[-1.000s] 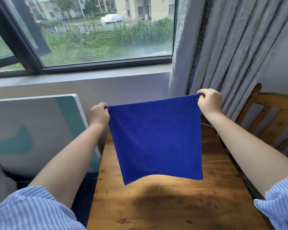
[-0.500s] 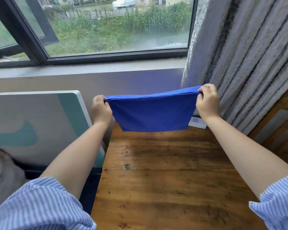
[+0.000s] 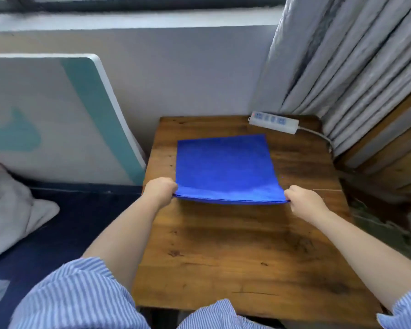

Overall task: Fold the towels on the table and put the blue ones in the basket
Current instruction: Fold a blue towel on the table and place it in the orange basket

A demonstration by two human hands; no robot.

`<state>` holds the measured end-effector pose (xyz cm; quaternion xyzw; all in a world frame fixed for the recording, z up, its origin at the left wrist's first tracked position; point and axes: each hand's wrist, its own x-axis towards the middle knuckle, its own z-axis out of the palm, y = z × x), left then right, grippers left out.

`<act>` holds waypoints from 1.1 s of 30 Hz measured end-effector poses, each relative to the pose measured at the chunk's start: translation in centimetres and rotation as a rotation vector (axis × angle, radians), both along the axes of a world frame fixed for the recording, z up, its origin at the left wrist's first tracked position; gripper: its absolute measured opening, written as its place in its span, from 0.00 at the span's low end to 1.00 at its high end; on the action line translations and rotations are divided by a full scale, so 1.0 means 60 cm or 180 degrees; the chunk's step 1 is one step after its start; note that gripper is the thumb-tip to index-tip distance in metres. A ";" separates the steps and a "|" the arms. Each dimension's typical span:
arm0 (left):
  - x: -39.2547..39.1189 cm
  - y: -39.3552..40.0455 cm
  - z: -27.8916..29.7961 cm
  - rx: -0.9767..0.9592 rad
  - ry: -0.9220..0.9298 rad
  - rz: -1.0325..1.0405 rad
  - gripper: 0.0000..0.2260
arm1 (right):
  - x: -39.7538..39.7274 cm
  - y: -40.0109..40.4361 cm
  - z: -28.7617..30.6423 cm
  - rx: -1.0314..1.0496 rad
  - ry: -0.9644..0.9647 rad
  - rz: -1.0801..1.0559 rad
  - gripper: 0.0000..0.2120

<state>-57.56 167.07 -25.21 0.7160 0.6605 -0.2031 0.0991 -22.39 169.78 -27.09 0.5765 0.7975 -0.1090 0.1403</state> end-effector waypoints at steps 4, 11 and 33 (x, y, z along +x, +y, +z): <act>0.019 -0.071 -0.062 -0.0516 0.0254 -0.0336 0.10 | 0.009 -0.075 -0.053 -0.0253 -0.0601 0.0427 0.10; 0.018 -0.168 -0.125 -0.0925 0.0232 -0.0922 0.13 | 0.002 -0.171 -0.098 -0.0517 -0.0895 0.0892 0.12; 0.054 -0.034 -0.139 -0.0427 -0.0372 0.0041 0.09 | -0.078 -0.017 -0.112 -0.0323 -0.0419 -0.0129 0.12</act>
